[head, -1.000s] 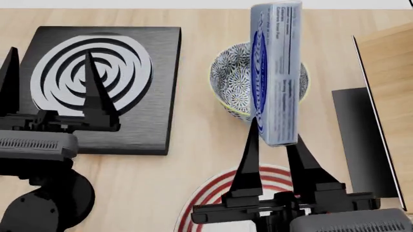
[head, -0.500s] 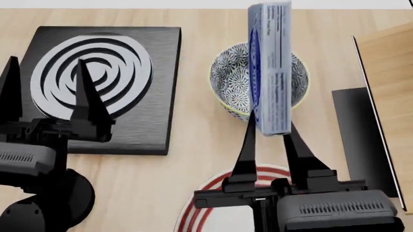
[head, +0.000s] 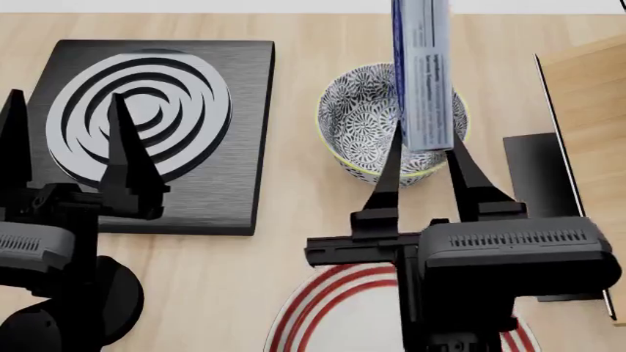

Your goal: Pick up the cream cheese and put it in the bowl.

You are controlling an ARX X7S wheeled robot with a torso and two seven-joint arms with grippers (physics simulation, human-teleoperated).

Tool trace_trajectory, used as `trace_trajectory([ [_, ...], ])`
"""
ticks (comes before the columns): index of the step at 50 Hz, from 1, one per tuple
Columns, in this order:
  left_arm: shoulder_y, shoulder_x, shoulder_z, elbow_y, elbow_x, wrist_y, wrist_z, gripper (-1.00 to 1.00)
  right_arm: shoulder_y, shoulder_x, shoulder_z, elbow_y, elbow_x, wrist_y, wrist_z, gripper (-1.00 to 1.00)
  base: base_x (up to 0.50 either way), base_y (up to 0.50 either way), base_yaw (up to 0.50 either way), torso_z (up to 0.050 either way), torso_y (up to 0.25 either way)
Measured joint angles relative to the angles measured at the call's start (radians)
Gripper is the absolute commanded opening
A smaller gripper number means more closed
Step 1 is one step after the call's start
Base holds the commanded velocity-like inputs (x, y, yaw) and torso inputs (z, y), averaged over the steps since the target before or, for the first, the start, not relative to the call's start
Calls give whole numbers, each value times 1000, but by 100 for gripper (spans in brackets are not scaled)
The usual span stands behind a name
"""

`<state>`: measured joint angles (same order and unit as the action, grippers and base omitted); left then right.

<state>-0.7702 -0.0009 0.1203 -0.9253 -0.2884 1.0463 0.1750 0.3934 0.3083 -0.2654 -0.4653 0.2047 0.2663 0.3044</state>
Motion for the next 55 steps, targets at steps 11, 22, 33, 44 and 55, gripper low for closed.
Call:
trace_trajectory([
  [11, 0, 1, -4, -1, -13, 1, 12, 100, 97, 23, 23, -72, 41, 197, 7, -100, 0, 0, 0, 1, 0],
  [22, 4, 1, -6, 3, -14, 1, 14, 100, 207, 33, 37, -103, 87, 364, 4, -100, 0, 0, 0, 0, 1],
  [33, 6, 1, -7, 6, -11, 1, 14, 100, 321, 23, 61, -103, 167, 566, 0, -100, 1, 0, 0, 0, 0],
  [44, 7, 1, -7, 8, -2, 1, 8, 100, 473, -16, 133, -126, 286, 895, 20, -100, 0, 0, 0, 0, 1],
  [55, 9, 1, -10, 13, 16, 1, -5, 100, 626, -20, 200, -52, 512, 1154, 143, -100, 0, 0, 0, 1, 1],
])
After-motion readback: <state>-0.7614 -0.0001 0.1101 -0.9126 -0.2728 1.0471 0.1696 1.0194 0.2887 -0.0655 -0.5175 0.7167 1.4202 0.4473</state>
